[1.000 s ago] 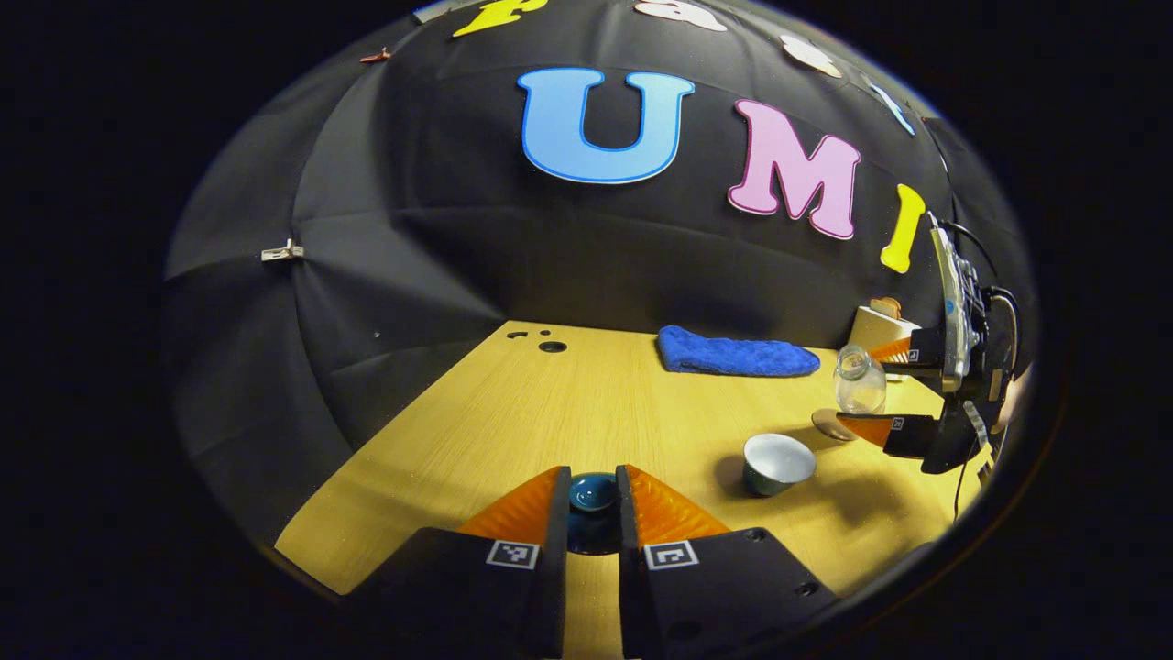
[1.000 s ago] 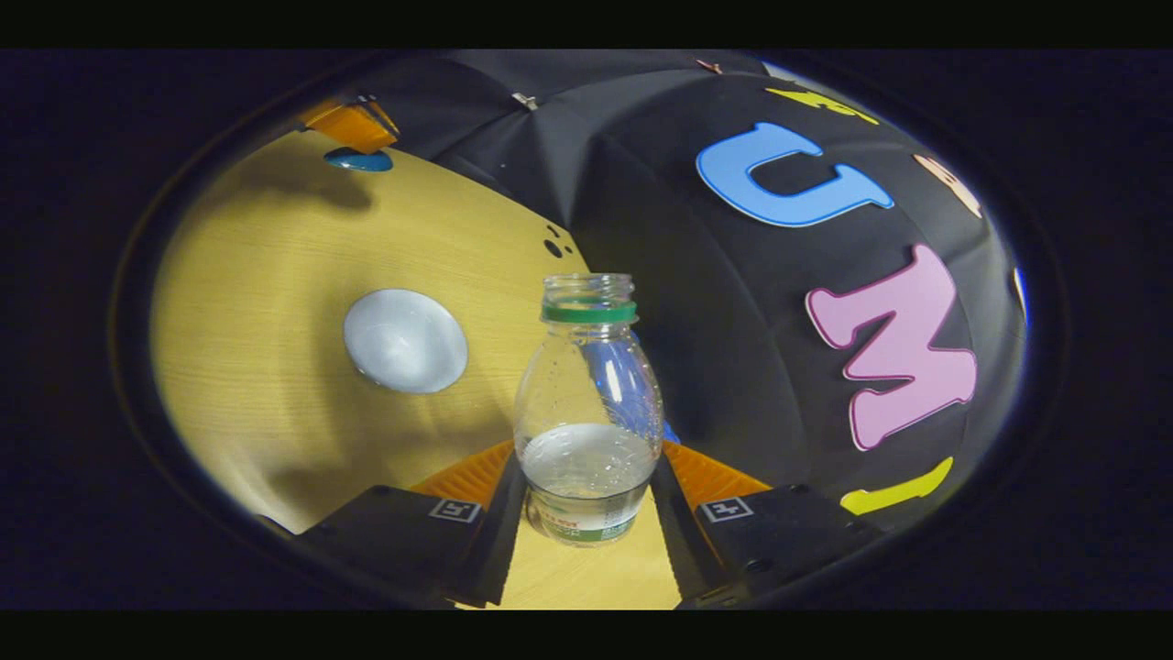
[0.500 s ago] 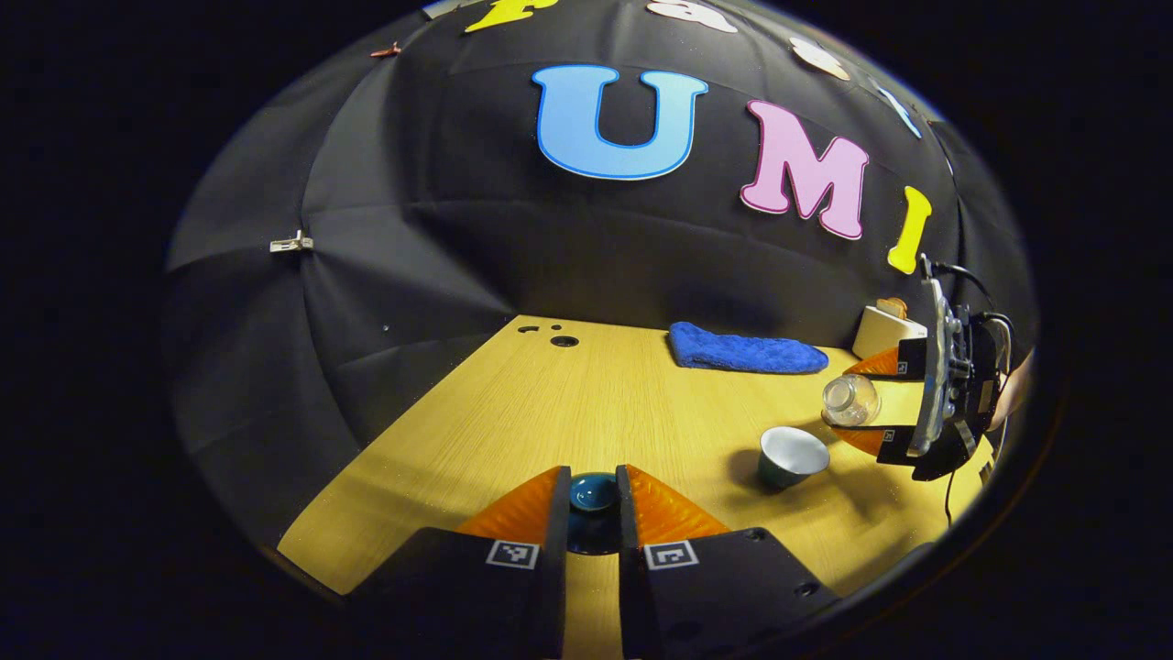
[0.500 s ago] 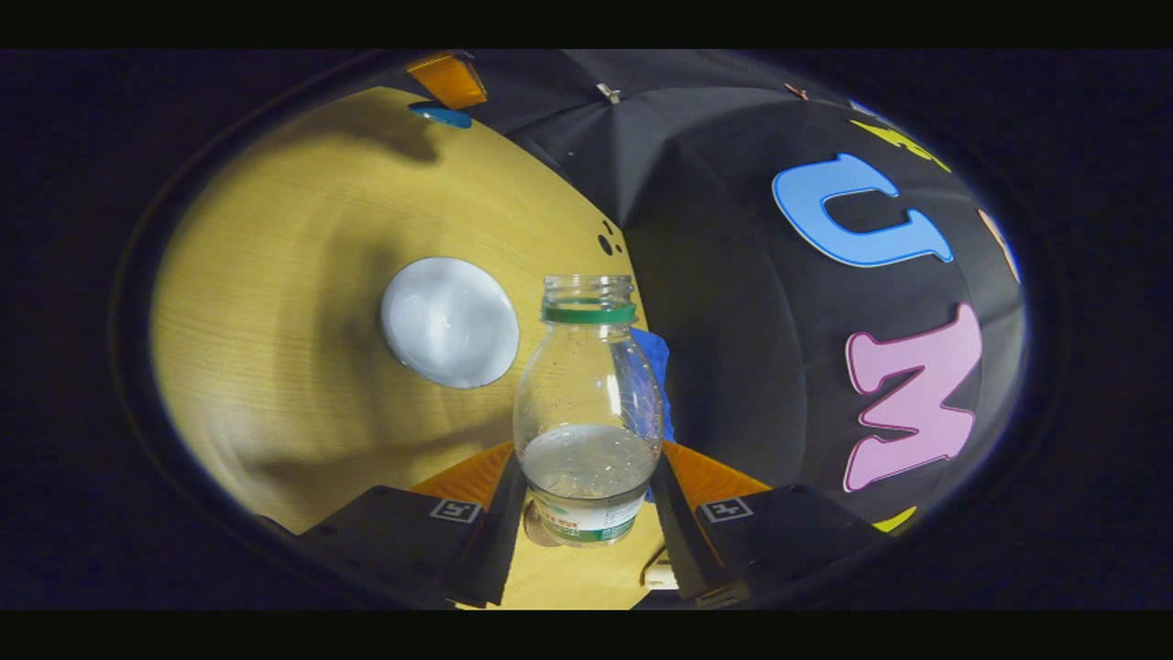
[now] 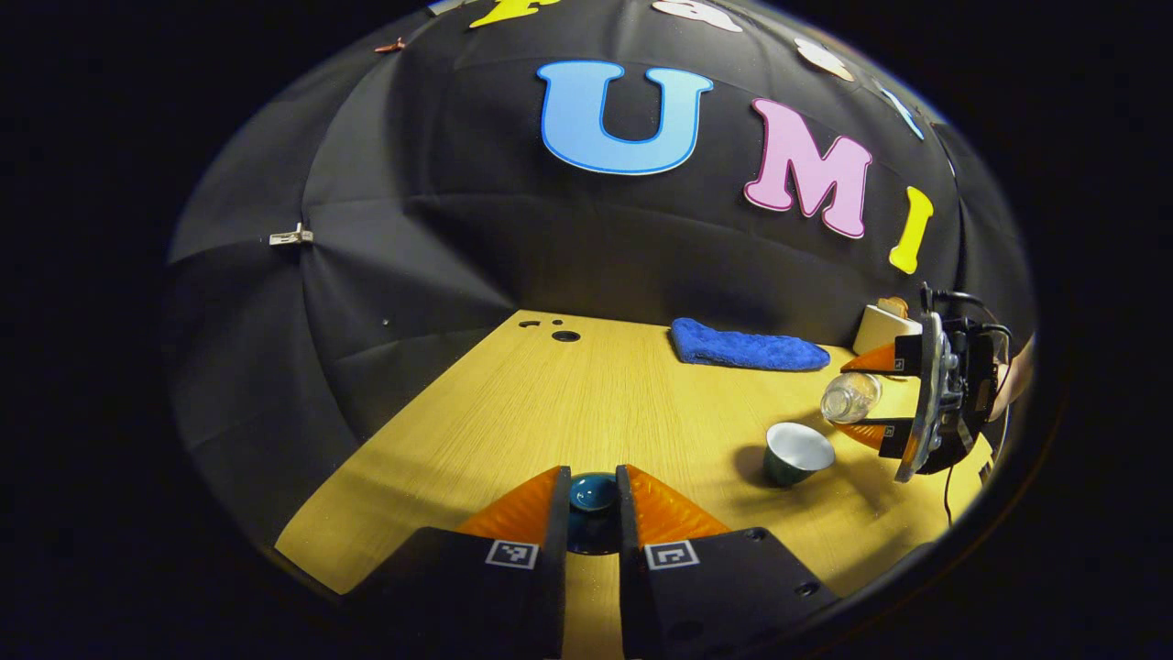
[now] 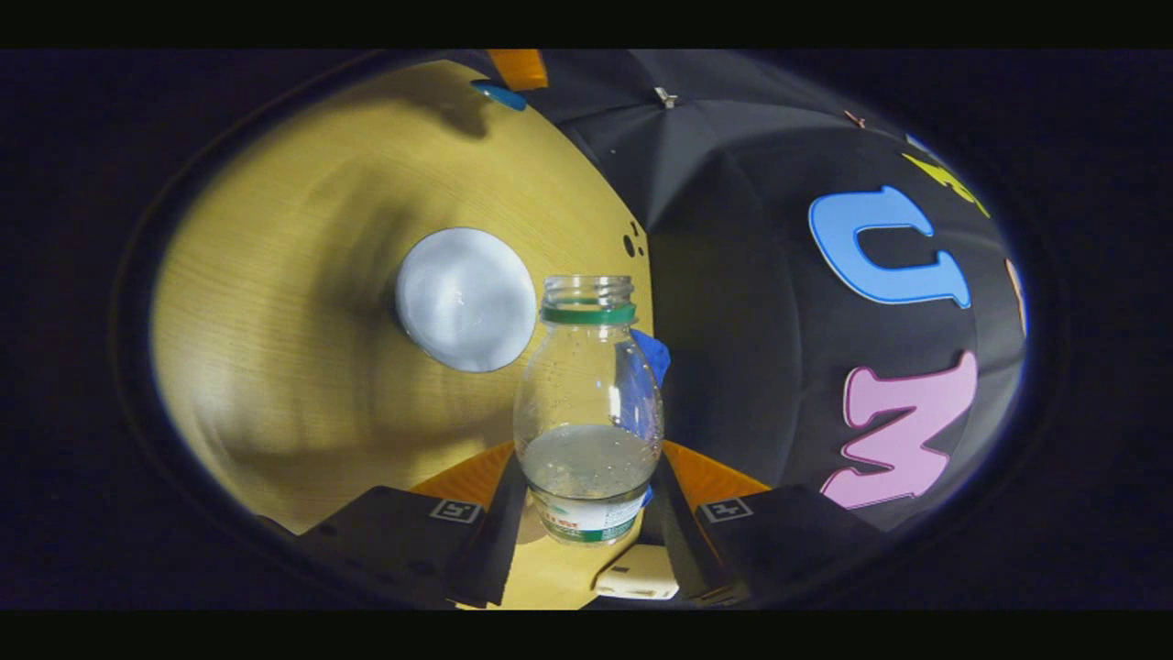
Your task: Open the teacup lid with one hand, grasp the water bottle and pour water into the teacup with the other hand; after pouring, place the water bottle on the coaster and then close the teacup lid.
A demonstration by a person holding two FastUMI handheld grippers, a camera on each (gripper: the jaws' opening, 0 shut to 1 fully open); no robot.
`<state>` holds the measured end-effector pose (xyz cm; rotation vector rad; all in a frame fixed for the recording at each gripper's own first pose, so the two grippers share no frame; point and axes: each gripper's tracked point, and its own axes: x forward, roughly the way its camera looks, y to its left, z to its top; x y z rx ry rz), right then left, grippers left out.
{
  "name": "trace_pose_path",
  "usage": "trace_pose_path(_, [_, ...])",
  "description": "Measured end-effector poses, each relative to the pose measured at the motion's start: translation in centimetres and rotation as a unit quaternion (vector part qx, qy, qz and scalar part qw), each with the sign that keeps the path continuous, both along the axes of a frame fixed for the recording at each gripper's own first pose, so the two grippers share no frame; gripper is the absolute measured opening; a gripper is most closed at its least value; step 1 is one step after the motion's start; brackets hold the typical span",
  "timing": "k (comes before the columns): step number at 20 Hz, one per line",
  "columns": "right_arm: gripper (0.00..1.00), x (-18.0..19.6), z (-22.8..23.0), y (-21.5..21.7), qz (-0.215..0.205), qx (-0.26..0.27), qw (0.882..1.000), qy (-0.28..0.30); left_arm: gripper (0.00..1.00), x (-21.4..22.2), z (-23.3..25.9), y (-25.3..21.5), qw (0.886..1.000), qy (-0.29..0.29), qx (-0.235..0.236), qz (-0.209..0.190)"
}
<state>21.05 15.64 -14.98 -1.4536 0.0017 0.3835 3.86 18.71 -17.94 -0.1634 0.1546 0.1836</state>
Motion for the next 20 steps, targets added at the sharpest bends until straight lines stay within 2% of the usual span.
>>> trace_pose_path(2, [0.71,0.0,-0.1,0.2,0.006,-0.014,1.000,-0.001,0.28,-0.1,-0.1,0.1,1.000,0.000,-0.003,0.001])
trace_pose_path(3, [0.71,0.1,-0.1,0.3,0.010,-0.023,1.000,-0.003,0.24,-0.1,-0.2,0.2,1.000,0.000,-0.003,0.002])
trace_pose_path(4, [0.71,0.1,-0.1,0.3,0.015,-0.030,0.999,-0.005,0.28,-0.2,-0.2,0.2,1.000,0.000,-0.003,0.002])
trace_pose_path(5, [0.71,0.1,-0.2,0.3,0.016,-0.036,0.999,-0.006,0.24,-0.2,-0.3,0.1,1.000,0.000,-0.004,0.002])
trace_pose_path(6, [0.71,0.2,-0.3,0.1,0.016,-0.040,0.999,-0.006,0.28,-0.1,-0.3,0.0,1.000,0.001,-0.004,0.001])
trace_pose_path(8, [0.71,0.4,-0.2,0.2,0.017,-0.048,0.999,-0.008,0.24,-0.3,-0.6,0.2,1.000,0.004,-0.002,0.001])
trace_pose_path(10, [0.71,0.5,-0.4,-0.1,0.014,-0.055,0.998,-0.006,0.28,-0.4,-0.9,0.1,1.000,0.007,-0.005,0.001])
trace_pose_path(13, [0.71,0.8,-0.5,-0.2,0.013,-0.066,0.998,-0.006,0.28,-0.5,-1.1,0.2,1.000,0.010,-0.007,0.001])
trace_pose_path(14, [0.71,0.7,-0.6,-0.3,0.015,-0.070,0.997,-0.007,0.24,-0.6,-1.1,0.2,1.000,0.010,-0.007,0.001])
trace_pose_path(16, [0.71,0.7,-0.8,-0.4,0.017,-0.079,0.997,-0.008,0.28,-0.6,-1.2,0.2,1.000,0.010,-0.009,0.001])
trace_pose_path(17, [0.67,0.7,-0.8,-0.3,0.019,-0.085,0.996,-0.010,0.28,-0.6,-1.2,0.3,1.000,0.011,-0.010,0.001])
trace_pose_path(18, [0.71,0.7,-0.7,-0.3,0.021,-0.093,0.995,-0.012,0.28,-0.6,-1.2,0.3,1.000,0.011,-0.010,0.001])
trace_pose_path(20, [0.71,1.0,-0.8,-0.5,0.022,-0.104,0.994,-0.014,0.28,-0.7,-1.2,0.1,1.000,0.010,-0.012,0.002])
